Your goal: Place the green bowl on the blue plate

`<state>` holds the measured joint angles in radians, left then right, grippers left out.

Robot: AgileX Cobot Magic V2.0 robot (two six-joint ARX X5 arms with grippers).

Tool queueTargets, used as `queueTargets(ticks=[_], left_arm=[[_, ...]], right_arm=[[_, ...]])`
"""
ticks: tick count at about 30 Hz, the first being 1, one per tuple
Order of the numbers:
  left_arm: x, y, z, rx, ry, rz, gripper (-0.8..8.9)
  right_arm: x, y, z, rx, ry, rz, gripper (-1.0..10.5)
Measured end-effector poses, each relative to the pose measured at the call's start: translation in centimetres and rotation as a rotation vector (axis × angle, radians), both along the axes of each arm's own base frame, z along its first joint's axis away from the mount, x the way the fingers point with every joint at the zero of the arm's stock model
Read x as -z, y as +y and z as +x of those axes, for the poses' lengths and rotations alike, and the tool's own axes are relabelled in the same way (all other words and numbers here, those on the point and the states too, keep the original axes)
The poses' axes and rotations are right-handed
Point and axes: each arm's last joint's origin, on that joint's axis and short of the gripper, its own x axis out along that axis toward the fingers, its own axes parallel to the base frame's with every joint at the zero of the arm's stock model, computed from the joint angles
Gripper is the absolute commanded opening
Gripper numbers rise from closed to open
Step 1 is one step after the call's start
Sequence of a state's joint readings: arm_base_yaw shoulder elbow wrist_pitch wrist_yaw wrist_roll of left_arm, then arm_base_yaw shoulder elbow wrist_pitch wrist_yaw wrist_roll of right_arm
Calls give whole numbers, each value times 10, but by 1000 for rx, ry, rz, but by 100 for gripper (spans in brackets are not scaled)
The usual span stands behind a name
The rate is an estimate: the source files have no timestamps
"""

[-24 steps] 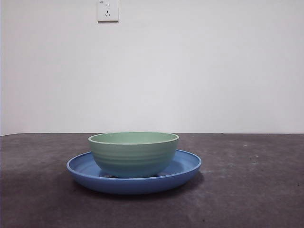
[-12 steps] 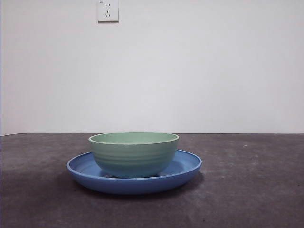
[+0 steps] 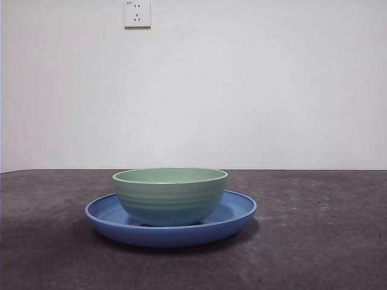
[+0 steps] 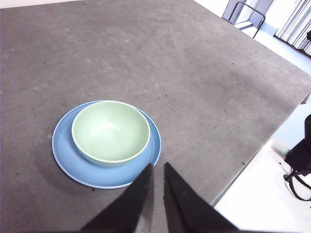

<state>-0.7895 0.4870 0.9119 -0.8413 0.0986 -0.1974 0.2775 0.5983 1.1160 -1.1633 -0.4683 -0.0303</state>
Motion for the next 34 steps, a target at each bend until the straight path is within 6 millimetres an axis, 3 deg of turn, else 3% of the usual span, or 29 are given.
queueTargets(ticks=[6, 12, 18, 22, 28, 34], left_arm=[[-1, 10, -1, -84, -18, -20, 32], [3, 29, 7, -390, -72, 12, 32], [45, 47, 22, -634, -181, 151, 32], [85, 54, 33, -720, -299, 168, 32], [144, 56, 42, -760, -376, 103, 32], [179, 56, 43, -771, -323, 76, 32]], right_arm=[[0, 0, 0, 0, 0, 0, 32], [0, 0, 0, 0, 0, 0, 33], [0, 0, 0, 0, 0, 0, 33], [0, 0, 0, 0, 0, 0, 32], [0, 0, 0, 0, 0, 0, 32], [0, 0, 0, 0, 0, 0, 33]])
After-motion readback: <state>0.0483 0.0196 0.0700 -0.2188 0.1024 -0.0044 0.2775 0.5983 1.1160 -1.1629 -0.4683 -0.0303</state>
